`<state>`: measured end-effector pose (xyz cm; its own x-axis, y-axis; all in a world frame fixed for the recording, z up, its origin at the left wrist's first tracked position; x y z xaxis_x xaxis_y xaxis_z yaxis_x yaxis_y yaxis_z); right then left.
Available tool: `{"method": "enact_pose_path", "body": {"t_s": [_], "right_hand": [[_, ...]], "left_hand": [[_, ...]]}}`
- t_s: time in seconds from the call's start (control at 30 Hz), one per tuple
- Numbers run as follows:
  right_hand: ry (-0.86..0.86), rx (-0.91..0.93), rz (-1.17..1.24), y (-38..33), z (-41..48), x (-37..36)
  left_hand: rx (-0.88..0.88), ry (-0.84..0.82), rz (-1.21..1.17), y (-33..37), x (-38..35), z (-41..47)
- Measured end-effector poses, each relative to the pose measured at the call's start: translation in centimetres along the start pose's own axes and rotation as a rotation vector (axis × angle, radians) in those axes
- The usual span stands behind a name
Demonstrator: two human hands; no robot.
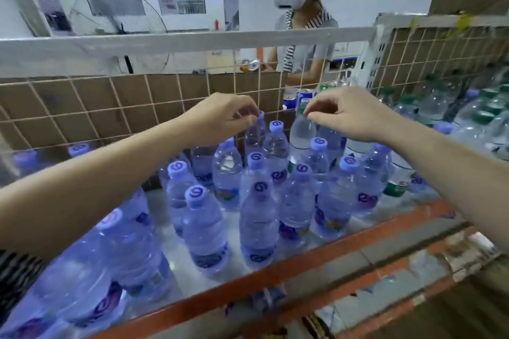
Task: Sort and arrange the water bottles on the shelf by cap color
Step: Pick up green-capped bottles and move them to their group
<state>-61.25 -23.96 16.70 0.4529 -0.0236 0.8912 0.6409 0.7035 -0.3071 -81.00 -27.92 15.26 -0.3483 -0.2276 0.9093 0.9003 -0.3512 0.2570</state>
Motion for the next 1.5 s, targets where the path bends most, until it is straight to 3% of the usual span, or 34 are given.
{"method": "enact_pose_path", "body": {"t_s": [0.17, 0.37, 0.67, 0.83, 1.03, 1.33, 1.5], "right_hand": [[0.018, -0.055, -0.025, 8.6, -2.6, 4.5], [0.026, -0.066, -0.007, 15.8, -1.9, 5.7], [-0.284, -0.049, -0.065, 21.0, 2.0, 0.2], [-0.419, -0.002, -0.134, 21.7, 4.0, -1.4], [-0.508, -0.027, 0.172, 22.8, 4.5, -1.4], [-0.444, 0.073, 0.276, 24.3, 5.4, -1.5], [-0.276, 0.112, 0.424, 24.9, 6.3, 2.9]], "left_hand": [[0.039, 0.026, -0.043, 5.5, -4.0, 6.2], [0.099, -0.008, 0.04, 6.7, -7.3, 10.6], [0.282, -0.048, -0.012, 2.6, -11.2, 13.9], [0.469, -0.064, -0.084, 0.4, -13.0, 14.7], [0.497, 0.033, -0.103, -0.1, -13.0, 15.4], [0.564, 0.047, -0.077, 1.6, -11.6, 15.6], [0.549, 0.3, -0.249, 4.9, -6.2, 18.0]]}}
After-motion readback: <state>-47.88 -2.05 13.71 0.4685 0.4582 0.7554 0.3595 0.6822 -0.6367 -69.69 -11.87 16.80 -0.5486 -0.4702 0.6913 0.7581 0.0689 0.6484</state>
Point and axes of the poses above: each hand's wrist, its own z-axis towards the middle knuckle, its own x-axis out of the back of the hand, y = z × x, the point moved 7 cm from there along z, towards the middle knuckle, and after that the axes turned 4 degrees about x, right-handed, at the moved point
